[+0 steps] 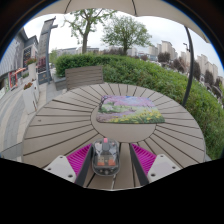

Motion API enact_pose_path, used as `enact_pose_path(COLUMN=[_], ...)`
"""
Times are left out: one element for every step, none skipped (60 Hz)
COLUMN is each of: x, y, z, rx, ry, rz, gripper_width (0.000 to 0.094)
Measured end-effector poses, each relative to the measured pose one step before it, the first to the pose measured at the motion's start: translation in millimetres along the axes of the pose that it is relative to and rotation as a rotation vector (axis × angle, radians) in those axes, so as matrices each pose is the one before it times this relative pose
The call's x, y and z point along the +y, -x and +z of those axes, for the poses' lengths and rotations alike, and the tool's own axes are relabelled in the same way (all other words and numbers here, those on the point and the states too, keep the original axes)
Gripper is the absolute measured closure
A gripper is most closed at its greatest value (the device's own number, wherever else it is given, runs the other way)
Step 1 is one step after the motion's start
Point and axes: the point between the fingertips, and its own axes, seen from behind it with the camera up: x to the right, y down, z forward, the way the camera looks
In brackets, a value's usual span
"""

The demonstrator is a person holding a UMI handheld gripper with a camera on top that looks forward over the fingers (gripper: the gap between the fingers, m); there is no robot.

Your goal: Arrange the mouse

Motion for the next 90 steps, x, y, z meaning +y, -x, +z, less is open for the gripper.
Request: enact_pose_path(x=[-0.02,1.14,-0.13,-1.36,0.3,-0.01,-1.22,0.15,-1.39,-1.51,-1.68,-2.14,-3.42,-6.44,-7.29,-9.23,-10.44,-11.71,-12.46,-12.37,-13.09,-13.64,-13.44,-13.22,-12.64,-13.37,-10.47,-10.3,-9.9,-9.48,-8.98,-6.24,-3.43,-1.99,0.46,2.26,2.07,3.76,5.43,6.16,6.01,6.33,5.63,5.18,5.64,7.58,4.27,2.92,2.87,3.02,2.81,2.77,2.35,2.19,2.5,0.23,3.24,3.06,3.14,2.65,2.14,-0.41,-2.0,0.18,0.34,0.18,-0.17,-0.26,0.39,2.17,2.13,1.62,0.08,-0.56,-0.72,-2.12,-2.2,-1.53,-1.62,-0.48,-1.05,-0.97,-0.45,-0.19,-1.41,1.01,1.44,1.65,1.84,1.89], y=[1.85,3.28,2.1,-3.29,-2.99,-1.3,2.11,-0.98,2.07,2.13,2.06,1.64,0.91,0.65,-0.16,0.84,0.39,-0.7,-0.52,-2.39,-1.29,-0.58,-0.76,-1.27,-1.66,-2.41,-0.81,-1.97,-2.13,-3.56,-3.77,-5.09,-6.7,-5.09,-4.05,-3.65,-5.97,-3.16,-4.23,-4.71,-5.06,-5.57,-4.02,-2.91,-1.89,-1.15,-0.73,0.03,0.17,-0.75,-1.22,-0.05,-0.91,-0.52,-0.46,1.62,-1.48,-1.74,-1.34,-1.69,-1.37,-1.77,0.24,-1.61,-0.85,0.31,0.83,1.1,0.1,1.09,0.13,-0.09,-0.03,-0.63,-0.54,-2.14,-1.72,-0.83,-0.74,-0.02,0.36,0.54,0.77,1.05,0.98,0.43,0.58,0.33,0.26,0.75], z=[0.2,1.96,0.42,0.0,-0.23,-1.83,1.69,-0.25,-0.67,-0.96,-0.85,-1.21,-1.76,-2.82,-1.96,-3.84,-3.94,-3.74,-0.8,-2.04,-2.15,-1.5,-0.34,0.37,1.33,2.17,6.9,5.54,6.78,7.78,6.29,9.62,13.76,12.42,13.96,14.92,7.31,15.52,13.71,13.25,12.8,5.7,9.86,8.73,7.54,8.15,1.92,3.75,3.14,2.39,2.04,5.38,0.87,0.81,0.55,2.86,1.8,0.73,1.0,1.08,0.91,0.28,0.57,0.65,0.38,0.75,0.65,0.44,-2.56,0.48,-0.97,-1.96,-2.88,-4.78,-9.25,-7.93,-9.48,-10.17,-8.22,-13.05,-12.94,-13.5,-14.13,-14.5,-12.44,-14.62,-15.23,-15.05,-14.88,-14.75], rx=[-0.00548,-0.00633,-0.00483,0.01247,0.01827,0.00923,0.00122,-0.00471,-0.0022,-0.00664,-0.00707,-0.00555,-0.00281,-0.00147,-0.00365,-0.00386,-0.00174,0.00108,0.00154,0.00075,0.00036,-0.00204,-0.00306,-0.00197,-0.00027,0.00138,0.00165,-0.00022,0.00079,0.00335,0.00613,0.00997,0.01124,0.01231,0.00953,0.00701,0.00413,0.00623,0.00829,0.01065,0.01236,0.00921,0.01028,0.00621,0.00317,0.00021,-0.00386,-0.00625,-0.00584,-0.00214,0.00076,0.00336,-0.00091,-0.00258,-0.00359,0.00031,-0.001,0.0006,0.00075,0.00065,0.00027,0.0015,0.00656,0.00801,0.0035,-0.00159,-0.00392,-0.00543,-0.00296,-0.00631,-0.00211,-0.00244,-0.00269,-0.00052,0.00208,0.00362,0.00296,0.00069,0.00052,-0.00145,-0.0033,-0.00369,-0.0043,-0.0055,-0.00595,-0.00497,-0.00346,-0.00209,-0.00218,-0.00302], ry=[0.00169,0.00302,0.00411,-0.00176,0.00414,0.00231,0.00343,0.0015,0.00435,0.00325,0.00503,0.00759,0.00532,-0.00165,-0.00594,-0.00665,-0.00791,-0.01015,-0.00982,-0.01024,-0.00984,-0.00997,-0.01012,-0.00938,-0.00841,-0.00766,-0.00595,-0.00555,-0.00782,-0.01005,-0.00935,-0.00739,-0.00471,-0.00245,0.00172,0.00721,0.01144,0.01531,0.01771,0.01837,0.01844,0.0152,0.01409,0.01332,0.01631,0.01489,0.01015,0.00593,0.00352,0.00412,0.00388,0.00119,-0.00204,-0.00102,0.0014,0.00697,0.00433,0.00683,0.00618,0.00353,0.00194,-0.00815,-0.0028,-0.00176,0.0003,-0.00018,-0.00067,-0.00099,0.00508,0.01286,0.01377,0.0119,0.00642,0.00461,-0.00148,-0.0022,-0.00209,-0.00024,0.00231,-0.00049,-0.00116,-0.00237,-0.00197,-0.00172,0.00057,-0.00035,0.00085,0.00084,0.00047,0.00051], rz=[-0.0005,0.0018,0.0052,0.0051,-0.002,-0.0098,-0.0062,-0.0054,0.002,0.0065,0.0039,-0.0013,-0.0014,0.0031,0.0047,0.0032,0.0023,0.0037,0.0056,0.0035,0.0029,0.0039,0.0046,0.0051,0.0063,0.007,0.0046,0.0035,0.0041,0.0035,-0.0008,-0.0051,-0.0027,-0.0015,0.0014,0.004,0.0064,0.0078,0.0077,0.0071,0.005,0.0025,0.0031,0.0054,0.004,0.0013,0.0031,0.0062,0.005,-0.0031,-0.0088,-0.0074,-0.0037,0.0009,0.0021,0.0014,0.0016,0.0021,0.0025,0.0033,0.0042,0.0039,-0.0003,-0.0035,-0.0068,-0.0074,-0.005,-0.003,-0.0023,-0.0041,-0.0036,-0.0041,-0.003,-0.0018,-0.0003,0.0011,0.0017,-0.0003,-0.0032,-0.0037,-0.0033,-0.0032,-0.0037,-0.0048,-0.0053,-0.0048,-0.0043,-0.0028,-0.0024,-0.0018], gripper_width=[0.0245,0.0339,0.0494,0.0492,0.0495,0.0513,0.0527,0.0539,0.0548,0.0551,0.0553,0.0554,0.0553,0.0557,0.0558,0.0558,0.0557,0.0559,0.0559,0.0559,0.0558,0.0558,0.0559,0.0558,0.0558,0.0559,0.056,0.0559,0.0559,0.0559,0.0558,0.0559,0.0559,0.0559,0.0559,0.0559,0.0559,0.0559,0.0559,0.056,0.0559,0.0559,0.056,0.056,0.0559,0.0559,0.0559,0.056,0.0559,0.0558,0.0559,0.0559,0.0558,0.0558,0.0557,0.0558,0.0557,0.0556,0.0553,0.055,0.0538,0.0528,0.0523,0.05,0.0491,0.0476,0.0457,0.0432,0.0379,0.0297,0.0201,0.0096,0.0083,0.0107,0.0112,0.0105,0.0094,0.0087,0.0091,0.0091,0.0091,0.009,0.0089,0.0089,0.0089,0.009,0.0091,0.0093,0.0093,0.0095])
